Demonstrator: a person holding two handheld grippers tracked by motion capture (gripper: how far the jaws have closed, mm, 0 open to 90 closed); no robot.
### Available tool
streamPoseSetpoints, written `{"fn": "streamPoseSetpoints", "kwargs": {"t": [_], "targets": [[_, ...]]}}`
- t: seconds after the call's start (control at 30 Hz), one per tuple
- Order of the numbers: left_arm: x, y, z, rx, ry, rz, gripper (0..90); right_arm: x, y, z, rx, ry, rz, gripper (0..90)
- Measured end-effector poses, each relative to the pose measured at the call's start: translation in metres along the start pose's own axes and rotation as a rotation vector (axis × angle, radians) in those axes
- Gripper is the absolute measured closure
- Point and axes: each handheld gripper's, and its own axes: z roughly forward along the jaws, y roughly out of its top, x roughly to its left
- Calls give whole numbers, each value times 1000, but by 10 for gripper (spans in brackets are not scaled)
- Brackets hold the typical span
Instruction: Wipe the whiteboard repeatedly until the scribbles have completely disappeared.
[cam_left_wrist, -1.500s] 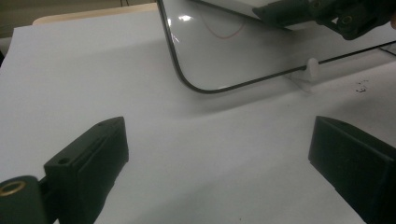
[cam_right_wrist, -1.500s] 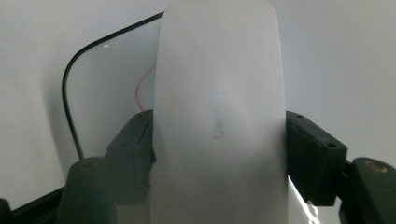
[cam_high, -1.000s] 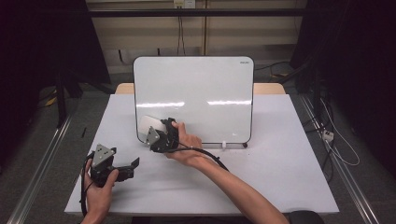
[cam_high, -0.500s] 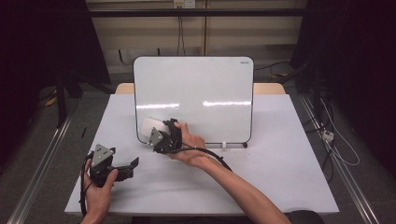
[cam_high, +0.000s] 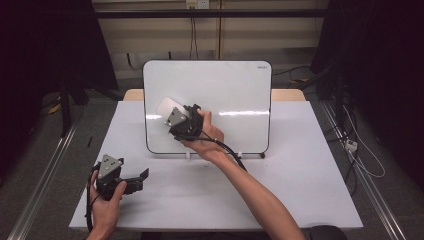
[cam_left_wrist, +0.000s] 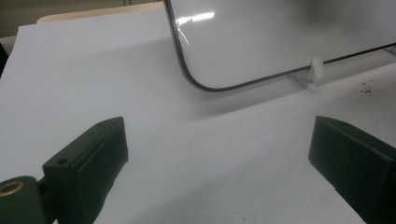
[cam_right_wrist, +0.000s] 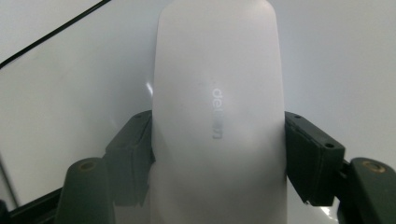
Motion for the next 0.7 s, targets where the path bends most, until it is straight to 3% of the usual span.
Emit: {"fn": "streamPoseSetpoints", "kwargs": {"t": [0.2, 0.4, 0.63, 0.7], "targets": [[0, 0, 0, -4, -4, -7, 47, -7, 15, 7, 11, -36, 48, 317], [-1, 0, 1, -5, -8, -8, 47, 0, 15, 8, 6, -64, 25, 316], [-2, 1, 2, -4, -8, 4, 47, 22, 12, 9, 12, -32, -14, 316], [-2, 1, 2, -3, -9, 0, 47, 31, 11, 10, 12, -15, -48, 316]]}}
